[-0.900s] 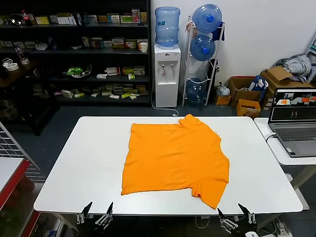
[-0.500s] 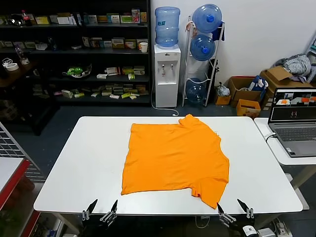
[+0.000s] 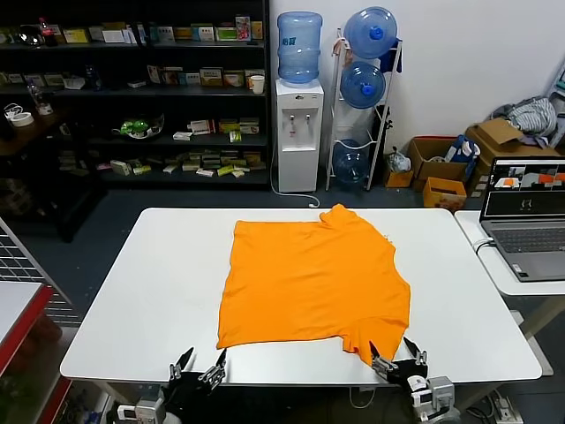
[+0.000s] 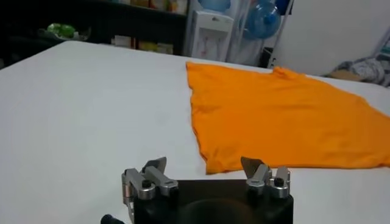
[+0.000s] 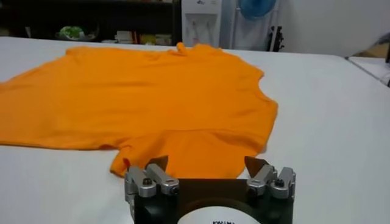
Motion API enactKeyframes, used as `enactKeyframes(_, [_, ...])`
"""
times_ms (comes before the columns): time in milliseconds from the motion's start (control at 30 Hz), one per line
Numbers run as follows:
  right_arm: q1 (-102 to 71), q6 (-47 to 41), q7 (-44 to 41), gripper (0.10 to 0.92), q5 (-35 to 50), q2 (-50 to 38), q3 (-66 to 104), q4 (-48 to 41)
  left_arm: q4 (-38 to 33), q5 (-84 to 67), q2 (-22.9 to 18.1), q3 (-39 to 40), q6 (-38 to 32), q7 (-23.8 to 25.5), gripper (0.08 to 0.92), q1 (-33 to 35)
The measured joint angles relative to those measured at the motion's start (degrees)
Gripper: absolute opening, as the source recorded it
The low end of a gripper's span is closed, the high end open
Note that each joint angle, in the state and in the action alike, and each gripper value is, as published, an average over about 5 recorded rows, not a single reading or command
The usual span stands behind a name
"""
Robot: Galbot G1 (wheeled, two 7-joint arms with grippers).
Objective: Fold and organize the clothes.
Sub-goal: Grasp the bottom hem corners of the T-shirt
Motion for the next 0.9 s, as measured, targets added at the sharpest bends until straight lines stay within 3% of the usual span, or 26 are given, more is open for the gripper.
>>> enactKeyframes(200, [-0.4, 0.0, 0.1, 0.82, -0.6, 0.0, -0.3, -0.1, 1.4, -0.1, -0.4, 1.2, 0.5, -0.1, 0.821, -1.9])
enactKeyframes(333, [-1.0, 0.1, 0.3, 0.749, -1.0, 0.1, -0.3, 0.0, 2.3, -0.1, -0.4, 2.0, 0.9, -0.2, 0.787, -3.1])
enactKeyframes(900, [-2.3, 1.5, 0.9, 0.255, -1.0, 0.2, -0.8, -0.3, 5.0, 1.6, -1.1, 4.3, 0.9, -0.1, 0.303, -5.9])
